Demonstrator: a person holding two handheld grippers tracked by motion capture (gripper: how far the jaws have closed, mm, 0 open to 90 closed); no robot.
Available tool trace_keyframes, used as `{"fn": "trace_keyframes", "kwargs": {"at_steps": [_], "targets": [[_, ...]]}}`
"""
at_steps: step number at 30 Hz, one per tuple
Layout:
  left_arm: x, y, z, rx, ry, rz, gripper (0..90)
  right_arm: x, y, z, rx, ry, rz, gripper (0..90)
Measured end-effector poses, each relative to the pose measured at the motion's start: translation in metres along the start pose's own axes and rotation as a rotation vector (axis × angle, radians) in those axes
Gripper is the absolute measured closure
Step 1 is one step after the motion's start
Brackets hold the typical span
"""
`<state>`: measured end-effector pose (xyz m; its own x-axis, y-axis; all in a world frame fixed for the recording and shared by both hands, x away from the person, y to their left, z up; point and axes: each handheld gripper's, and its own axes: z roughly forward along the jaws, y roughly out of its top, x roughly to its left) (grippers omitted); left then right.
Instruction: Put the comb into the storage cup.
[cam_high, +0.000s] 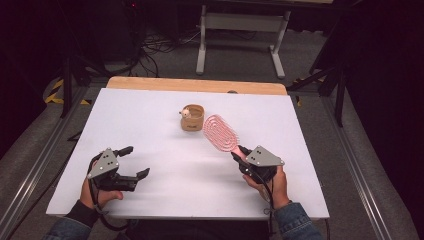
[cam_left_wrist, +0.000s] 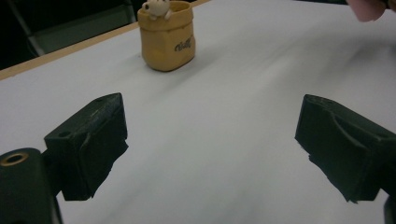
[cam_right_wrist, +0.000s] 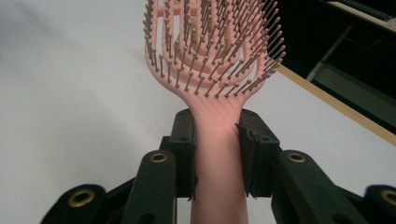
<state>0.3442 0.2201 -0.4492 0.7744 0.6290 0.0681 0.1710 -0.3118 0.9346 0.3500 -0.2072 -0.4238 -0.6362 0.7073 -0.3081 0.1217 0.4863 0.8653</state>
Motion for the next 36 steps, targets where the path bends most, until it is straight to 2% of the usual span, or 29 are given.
{"fn": "trace_keyframes", "kwargs": {"at_steps": [7, 8, 10, 11, 16, 20, 21, 22, 26, 33, 36], "targets": [[-0.012, 0.021, 0.023, -0.039, -0.072, -0.001, 10.2, 0.015, 0.005, 0.009, -0.021, 0.003, -0.008, 69.5], [-0.014, 0.025, 0.027, -0.047, -0.089, -0.015, 10.3, 0.018, 0.006, 0.01, -0.024, 0.003, -0.011, 69.5], [-0.019, 0.031, 0.035, -0.062, -0.113, -0.021, 10.7, 0.027, 0.009, 0.015, -0.034, 0.015, -0.024, 69.5], [-0.02, 0.033, 0.039, -0.066, -0.123, -0.022, 10.7, 0.027, 0.009, 0.015, -0.034, 0.015, -0.024, 69.5], [-0.03, 0.044, 0.06, -0.07, -0.177, -0.059, 12.3, 0.044, 0.016, 0.022, -0.052, 0.032, -0.045, 69.5], [-0.033, 0.049, 0.073, -0.065, -0.199, -0.101, 14.2, 0.051, 0.019, 0.025, -0.063, 0.037, -0.053, 69.5], [-0.034, 0.049, 0.076, -0.063, -0.208, -0.123, 15.3, 0.052, 0.02, 0.025, -0.065, 0.037, -0.056, 69.5], [-0.033, 0.05, 0.078, -0.068, -0.206, -0.123, 16.6, 0.054, 0.02, 0.026, -0.065, 0.038, -0.06, 69.5], [-0.033, 0.053, 0.084, -0.078, -0.234, -0.167, 21.1, 0.06, 0.021, 0.029, -0.065, 0.039, -0.072, 69.5], [-0.034, 0.056, 0.087, -0.115, -0.241, -0.195, 28.4, 0.07, 0.022, 0.033, -0.065, 0.017, -0.115, 69.6], [-0.033, 0.056, 0.087, -0.13, -0.239, -0.214, 35.2, 0.077, 0.023, 0.035, -0.067, 0.0, -0.139, 69.7]]}}
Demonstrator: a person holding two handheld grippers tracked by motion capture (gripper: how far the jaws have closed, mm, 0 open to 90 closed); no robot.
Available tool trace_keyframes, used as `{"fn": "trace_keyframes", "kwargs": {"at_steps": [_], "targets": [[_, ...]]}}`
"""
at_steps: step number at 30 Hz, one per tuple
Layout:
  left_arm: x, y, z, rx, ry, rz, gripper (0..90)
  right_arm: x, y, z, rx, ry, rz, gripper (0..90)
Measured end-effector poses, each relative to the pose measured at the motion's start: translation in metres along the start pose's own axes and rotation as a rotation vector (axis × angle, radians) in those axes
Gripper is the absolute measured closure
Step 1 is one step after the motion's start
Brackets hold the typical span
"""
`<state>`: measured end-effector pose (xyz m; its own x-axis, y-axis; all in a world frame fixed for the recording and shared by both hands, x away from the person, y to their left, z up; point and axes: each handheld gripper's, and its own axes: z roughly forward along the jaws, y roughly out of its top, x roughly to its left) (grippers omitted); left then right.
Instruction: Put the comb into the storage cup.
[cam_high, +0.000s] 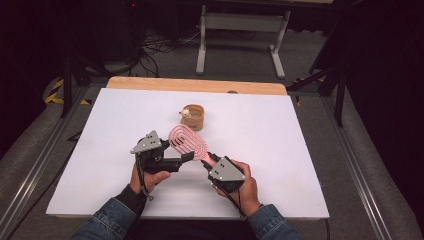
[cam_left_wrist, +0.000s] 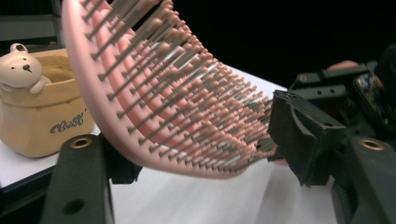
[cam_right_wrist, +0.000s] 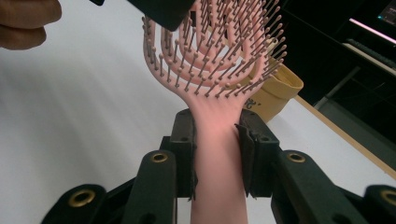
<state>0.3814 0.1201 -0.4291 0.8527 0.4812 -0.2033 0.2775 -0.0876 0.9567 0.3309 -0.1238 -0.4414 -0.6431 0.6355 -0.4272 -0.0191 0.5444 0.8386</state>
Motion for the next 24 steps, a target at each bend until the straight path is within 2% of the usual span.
{"fn": "trace_keyframes", "kwargs": {"at_steps": [2, 5, 6, 11, 12, 17, 21, 24], "targets": [[0.0, 0.0, -0.001, -0.018, -0.006, -0.009, 39.0, 0.003, 0.001, 0.001, -0.003, -0.008, -0.014, 69.8], [-0.002, 0.0, -0.002, -0.026, -0.007, -0.004, 42.6, 0.006, 0.001, 0.002, -0.001, -0.024, -0.021, 69.8], [-0.004, 0.001, -0.003, -0.037, -0.019, -0.001, 48.2, 0.007, 0.001, 0.002, 0.002, -0.036, -0.028, 69.9], [-0.008, 0.002, -0.004, -0.044, -0.042, 0.017, 55.0, 0.007, 0.001, 0.002, 0.006, -0.042, -0.033, 69.8], [-0.009, 0.003, -0.005, -0.045, -0.048, 0.036, 56.3, 0.008, 0.002, 0.002, 0.007, -0.046, -0.039, 69.7], [-0.014, 0.004, -0.007, -0.064, -0.064, 0.061, 61.0, 0.009, 0.002, 0.001, 0.003, -0.044, -0.045, 69.4], [-0.02, 0.007, -0.011, -0.054, -0.053, 0.125, 62.8, 0.01, 0.002, 0.001, -0.004, -0.026, -0.041, 69.3], [-0.023, 0.009, -0.013, -0.054, -0.052, 0.155, 63.4, 0.01, 0.001, -0.001, -0.016, -0.007, -0.04, 69.2]]}}
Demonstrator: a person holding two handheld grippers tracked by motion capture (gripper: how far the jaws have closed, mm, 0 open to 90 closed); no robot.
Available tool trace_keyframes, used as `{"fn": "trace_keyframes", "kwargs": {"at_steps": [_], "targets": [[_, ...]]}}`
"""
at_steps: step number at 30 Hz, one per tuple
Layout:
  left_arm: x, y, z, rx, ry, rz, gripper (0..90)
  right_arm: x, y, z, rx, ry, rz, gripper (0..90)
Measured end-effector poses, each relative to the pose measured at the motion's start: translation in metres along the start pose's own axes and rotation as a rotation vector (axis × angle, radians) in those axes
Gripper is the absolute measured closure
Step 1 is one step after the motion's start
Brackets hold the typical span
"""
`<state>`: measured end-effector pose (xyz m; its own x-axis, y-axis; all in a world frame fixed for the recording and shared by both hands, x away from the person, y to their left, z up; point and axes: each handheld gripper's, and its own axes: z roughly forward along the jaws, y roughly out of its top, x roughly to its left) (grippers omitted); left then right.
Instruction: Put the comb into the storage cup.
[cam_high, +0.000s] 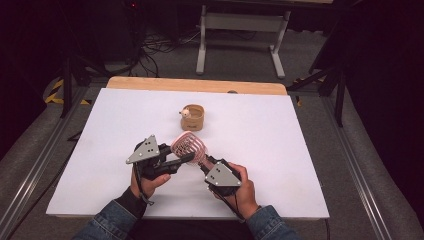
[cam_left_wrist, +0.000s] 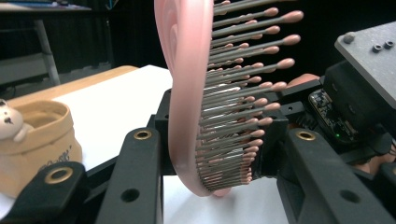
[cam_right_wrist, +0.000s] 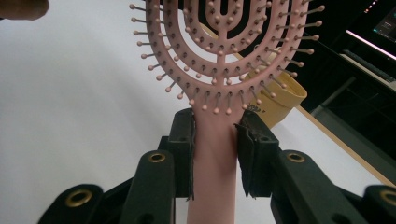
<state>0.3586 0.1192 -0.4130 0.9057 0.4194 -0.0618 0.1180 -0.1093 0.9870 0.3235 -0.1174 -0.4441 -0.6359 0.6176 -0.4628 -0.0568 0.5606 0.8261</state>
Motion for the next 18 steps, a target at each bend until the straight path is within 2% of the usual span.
{"fn": "trace_keyframes", "kwargs": {"at_steps": [4, 9, 13, 18], "targets": [[0.001, 0.002, -0.005, -0.009, 0.011, 0.006, 63.5, -0.001, 0.0, -0.002, -0.014, 0.01, 0.005, 68.3], [0.007, 0.005, -0.014, -0.016, 0.049, 0.018, 63.6, -0.007, -0.003, -0.007, -0.034, 0.06, 0.03, 66.6], [0.009, 0.005, -0.017, -0.006, 0.075, 0.024, 63.7, -0.017, -0.005, -0.012, -0.047, 0.063, 0.061, 66.1], [0.014, 0.006, -0.023, -0.002, 0.101, 0.026, 63.7, -0.028, -0.008, -0.02, -0.076, 0.038, 0.092, 60.9]]}}
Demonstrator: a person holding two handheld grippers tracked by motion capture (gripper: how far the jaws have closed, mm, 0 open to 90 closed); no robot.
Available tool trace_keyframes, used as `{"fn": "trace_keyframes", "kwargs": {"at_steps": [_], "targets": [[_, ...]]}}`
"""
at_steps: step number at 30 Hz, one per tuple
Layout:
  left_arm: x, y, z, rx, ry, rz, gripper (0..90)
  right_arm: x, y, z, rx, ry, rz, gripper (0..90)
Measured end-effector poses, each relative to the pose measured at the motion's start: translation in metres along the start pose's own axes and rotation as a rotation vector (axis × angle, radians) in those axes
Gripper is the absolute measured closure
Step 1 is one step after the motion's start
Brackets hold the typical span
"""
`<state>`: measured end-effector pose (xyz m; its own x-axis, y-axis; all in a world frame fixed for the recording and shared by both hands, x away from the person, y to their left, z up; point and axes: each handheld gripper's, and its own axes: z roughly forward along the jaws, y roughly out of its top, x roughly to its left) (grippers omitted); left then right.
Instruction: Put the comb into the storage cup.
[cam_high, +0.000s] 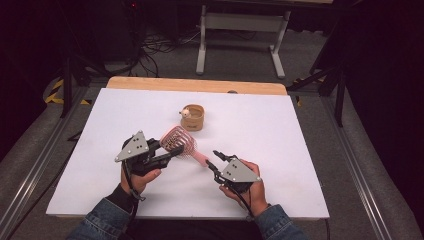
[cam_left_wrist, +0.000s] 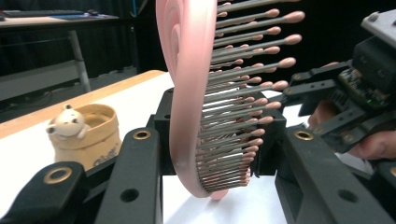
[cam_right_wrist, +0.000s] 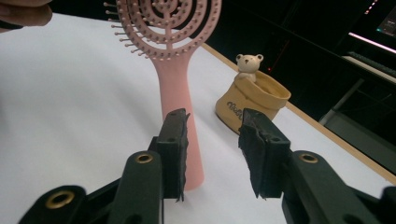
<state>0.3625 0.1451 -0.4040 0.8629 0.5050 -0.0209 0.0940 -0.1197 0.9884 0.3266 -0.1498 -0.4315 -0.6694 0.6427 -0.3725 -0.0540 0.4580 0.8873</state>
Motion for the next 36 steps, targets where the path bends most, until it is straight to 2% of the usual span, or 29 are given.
{"fn": "trace_keyframes", "kwargs": {"at_steps": [4, 5, 8, 13, 18, 23, 29, 32, 36], "targets": [[0.003, 0.001, -0.004, -0.006, 0.016, -0.001, 63.7, -0.005, 0.0, -0.005, -0.021, -0.013, 0.01, 52.9], [0.003, 0.001, -0.005, -0.006, 0.02, 0.0, 63.7, -0.007, -0.001, -0.007, -0.024, -0.014, 0.01, 47.3], [0.005, 0.002, -0.007, -0.001, 0.03, 0.009, 63.7, -0.009, -0.002, -0.009, -0.021, -0.022, 0.01, 45.5], [0.008, 0.002, -0.01, -0.008, 0.041, 0.008, 63.7, -0.02, -0.009, -0.019, -0.015, -0.058, 0.03, 30.5], [0.009, 0.003, -0.011, -0.002, 0.053, 0.007, 63.7, -0.026, -0.016, -0.025, -0.01, -0.068, 0.032, 29.7], [0.011, 0.004, -0.013, -0.005, 0.06, 0.007, 63.7, -0.033, -0.022, -0.033, -0.024, -0.079, 0.043, 23.7], [0.013, 0.009, -0.019, -0.013, 0.078, 0.017, 63.7, -0.038, -0.03, -0.041, -0.031, -0.071, 0.059, 18.7], [0.015, 0.012, -0.021, -0.019, 0.088, 0.018, 63.7, -0.04, -0.034, -0.045, -0.012, -0.085, 0.062, 15.2], [0.017, 0.017, -0.024, -0.004, 0.095, 0.033, 63.7, -0.043, -0.04, -0.048, -0.006, -0.098, 0.084, 11.7]]}}
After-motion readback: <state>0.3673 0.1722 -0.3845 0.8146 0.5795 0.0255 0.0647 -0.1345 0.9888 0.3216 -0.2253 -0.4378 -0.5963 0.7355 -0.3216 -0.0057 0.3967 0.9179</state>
